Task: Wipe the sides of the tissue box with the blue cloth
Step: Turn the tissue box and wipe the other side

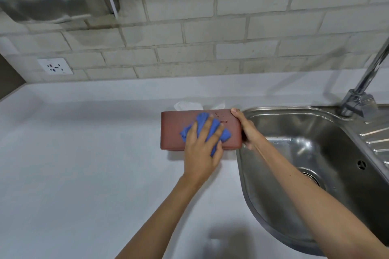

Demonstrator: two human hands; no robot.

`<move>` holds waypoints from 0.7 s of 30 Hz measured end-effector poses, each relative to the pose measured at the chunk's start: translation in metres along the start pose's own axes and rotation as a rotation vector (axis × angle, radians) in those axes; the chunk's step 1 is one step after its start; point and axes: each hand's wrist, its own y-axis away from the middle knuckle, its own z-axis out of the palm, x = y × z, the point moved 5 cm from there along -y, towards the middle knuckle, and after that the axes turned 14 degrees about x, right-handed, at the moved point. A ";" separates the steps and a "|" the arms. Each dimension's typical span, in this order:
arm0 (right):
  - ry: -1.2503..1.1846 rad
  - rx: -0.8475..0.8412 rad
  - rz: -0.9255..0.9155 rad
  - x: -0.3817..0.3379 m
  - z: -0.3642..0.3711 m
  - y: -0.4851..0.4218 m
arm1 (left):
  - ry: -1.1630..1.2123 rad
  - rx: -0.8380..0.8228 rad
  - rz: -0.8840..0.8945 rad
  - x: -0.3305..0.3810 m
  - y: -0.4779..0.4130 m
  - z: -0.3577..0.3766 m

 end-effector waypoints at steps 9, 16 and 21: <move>-0.002 0.039 0.026 0.001 0.003 0.005 | -0.067 0.090 -0.370 -0.041 -0.030 -0.004; -0.022 0.027 0.021 0.001 0.002 0.007 | 0.024 -0.001 0.044 -0.004 0.021 0.001; -0.015 0.057 0.023 -0.001 0.003 0.012 | -0.042 0.080 -0.272 -0.034 -0.014 -0.003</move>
